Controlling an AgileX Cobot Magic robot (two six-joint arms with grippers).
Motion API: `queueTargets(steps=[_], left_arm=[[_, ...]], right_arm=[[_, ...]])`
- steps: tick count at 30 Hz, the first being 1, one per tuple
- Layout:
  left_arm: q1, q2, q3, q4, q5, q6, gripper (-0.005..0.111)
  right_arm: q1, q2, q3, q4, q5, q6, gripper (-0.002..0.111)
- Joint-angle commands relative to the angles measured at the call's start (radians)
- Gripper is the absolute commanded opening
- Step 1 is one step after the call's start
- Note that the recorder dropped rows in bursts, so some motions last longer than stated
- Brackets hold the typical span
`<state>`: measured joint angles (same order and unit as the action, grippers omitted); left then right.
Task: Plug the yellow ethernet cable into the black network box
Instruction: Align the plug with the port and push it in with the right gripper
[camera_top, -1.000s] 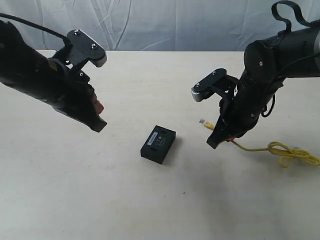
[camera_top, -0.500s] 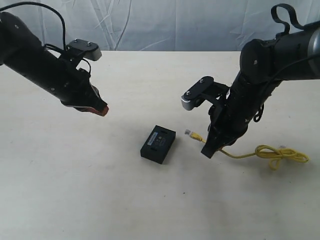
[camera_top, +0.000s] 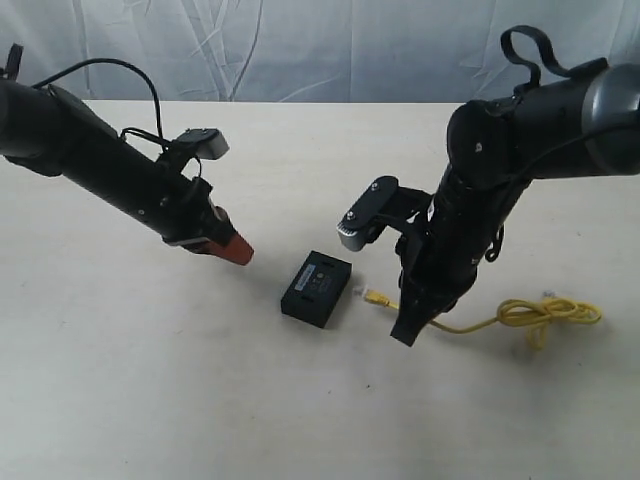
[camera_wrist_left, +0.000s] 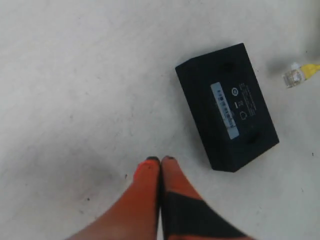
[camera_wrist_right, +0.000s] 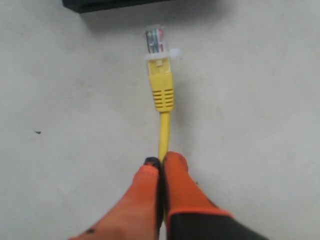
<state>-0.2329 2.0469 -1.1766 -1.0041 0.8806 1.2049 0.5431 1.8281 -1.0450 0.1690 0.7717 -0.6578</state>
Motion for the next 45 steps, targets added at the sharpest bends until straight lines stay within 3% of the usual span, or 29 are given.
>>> queueTargets(steps=[1,10,45], left_arm=[[0.002,0.034,-0.007,-0.032,0.013,0.009,0.000],[0.002,0.073,-0.007,-0.096,0.013,0.036,0.000],[0.002,0.114,-0.009,-0.210,0.085,0.084,0.000]], right_arm=[[0.017,0.013,0.035,-0.023,-0.032,-0.003,-0.001],[0.087,0.013,0.044,-0.030,-0.095,-0.003,-0.001],[0.087,0.013,0.044,-0.139,-0.165,0.112,-0.001]])
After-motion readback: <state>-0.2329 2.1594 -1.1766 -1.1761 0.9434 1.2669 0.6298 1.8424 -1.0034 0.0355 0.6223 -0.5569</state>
